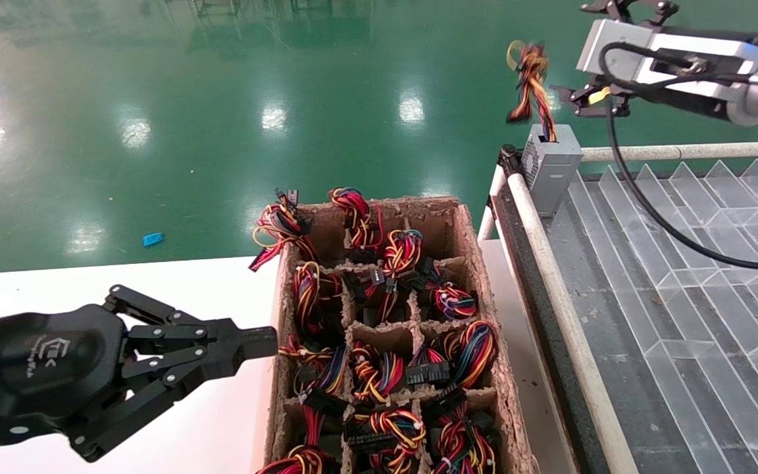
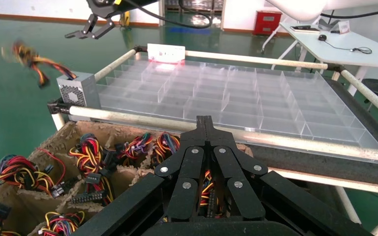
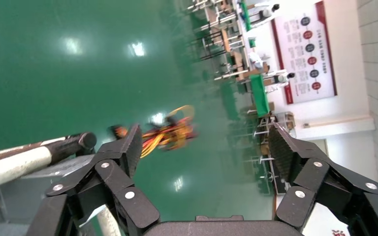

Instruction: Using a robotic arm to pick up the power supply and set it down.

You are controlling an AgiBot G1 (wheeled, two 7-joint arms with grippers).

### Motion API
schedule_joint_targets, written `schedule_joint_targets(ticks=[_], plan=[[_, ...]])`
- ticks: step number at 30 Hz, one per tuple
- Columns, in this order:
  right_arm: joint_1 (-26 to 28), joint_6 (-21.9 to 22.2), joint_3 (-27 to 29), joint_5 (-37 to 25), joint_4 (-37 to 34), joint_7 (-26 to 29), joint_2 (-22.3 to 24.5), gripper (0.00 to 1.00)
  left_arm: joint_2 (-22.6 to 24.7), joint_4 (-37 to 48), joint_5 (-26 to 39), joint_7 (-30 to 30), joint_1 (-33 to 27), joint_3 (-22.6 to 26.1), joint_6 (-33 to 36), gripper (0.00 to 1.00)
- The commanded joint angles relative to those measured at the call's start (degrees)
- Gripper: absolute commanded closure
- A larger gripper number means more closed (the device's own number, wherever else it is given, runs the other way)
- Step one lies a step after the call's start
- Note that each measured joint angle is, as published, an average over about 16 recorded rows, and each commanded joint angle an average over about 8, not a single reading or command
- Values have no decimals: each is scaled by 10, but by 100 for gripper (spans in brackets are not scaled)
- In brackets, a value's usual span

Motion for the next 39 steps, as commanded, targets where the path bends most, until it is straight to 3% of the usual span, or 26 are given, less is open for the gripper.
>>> schedule_joint_targets(ticks=[1,9,10,17,18,39], plan=[[-2,-1,5,10,4,-3,3,0,0,0,0,0,0,0,0,100],[-25,-34,32,78,31,-14,24,0,0,0,0,0,0,0,0,100],[-29,-38,33,84,34,-10,26,0,0,0,0,0,0,0,0,94],[-66,-79,40,134,60,30,42,0,0,0,0,0,0,0,0,7],[-72,-86,41,142,64,36,45,0,0,0,0,0,0,0,0,0],[-190,-218,70,313,146,160,98,0,0,0,0,0,0,0,0,0]])
